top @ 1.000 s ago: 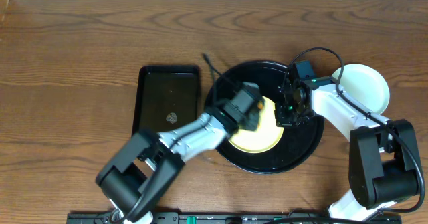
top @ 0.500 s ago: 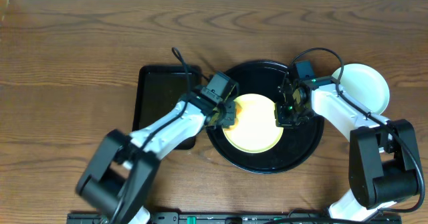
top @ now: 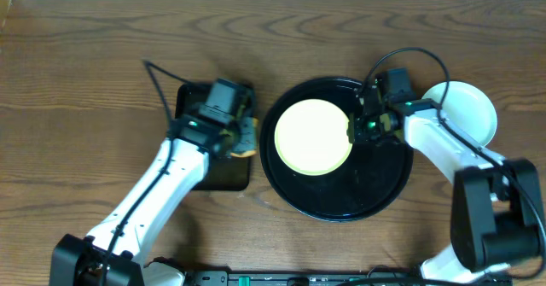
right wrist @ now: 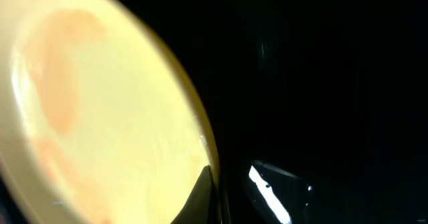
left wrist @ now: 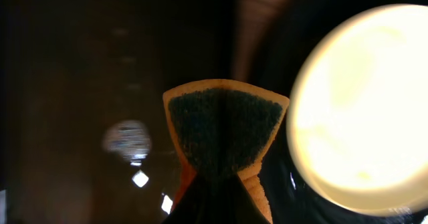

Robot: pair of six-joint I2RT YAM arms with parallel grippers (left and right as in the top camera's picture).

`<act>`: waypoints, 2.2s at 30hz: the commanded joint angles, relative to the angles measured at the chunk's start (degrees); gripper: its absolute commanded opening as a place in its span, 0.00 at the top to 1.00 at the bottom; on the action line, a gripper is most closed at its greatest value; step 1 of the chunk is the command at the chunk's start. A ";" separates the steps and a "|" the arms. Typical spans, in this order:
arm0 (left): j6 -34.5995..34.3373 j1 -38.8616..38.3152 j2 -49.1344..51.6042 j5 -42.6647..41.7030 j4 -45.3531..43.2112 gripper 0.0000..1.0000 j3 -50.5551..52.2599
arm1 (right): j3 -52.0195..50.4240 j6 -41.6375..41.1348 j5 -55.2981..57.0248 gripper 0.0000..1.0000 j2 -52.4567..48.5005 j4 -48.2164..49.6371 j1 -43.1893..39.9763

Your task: Clean dirty plates on tray and stack at the side

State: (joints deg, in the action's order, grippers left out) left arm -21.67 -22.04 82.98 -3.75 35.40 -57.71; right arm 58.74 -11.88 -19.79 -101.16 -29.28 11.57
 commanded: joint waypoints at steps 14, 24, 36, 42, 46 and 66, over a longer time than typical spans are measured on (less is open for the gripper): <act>1.99 15.78 3.04 1.86 0.22 0.92 2.23 | 0.09 12.90 19.96 0.99 24.74 -1.20 1.77; 1.99 15.76 9.66 1.86 -0.11 0.92 2.23 | 0.09 14.51 43.65 0.99 29.18 -3.63 13.38; 1.97 15.76 11.54 1.86 -0.81 0.92 2.23 | 0.09 14.12 70.84 0.99 29.16 -4.35 27.54; 1.97 15.76 11.54 1.84 -0.81 0.92 2.23 | 0.09 14.99 77.50 0.99 29.16 -3.87 30.45; 1.97 15.76 11.54 1.84 -0.79 0.92 2.23 | 0.09 15.43 80.28 0.99 29.16 -2.99 30.88; 11.54 15.76 11.54 1.86 -2.27 0.92 2.23 | 0.07 7.89 77.33 0.99 29.16 -0.98 28.17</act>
State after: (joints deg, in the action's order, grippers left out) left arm -16.67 -6.52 94.19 -2.59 33.63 -56.25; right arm 58.74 1.21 60.18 -72.66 -30.24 41.58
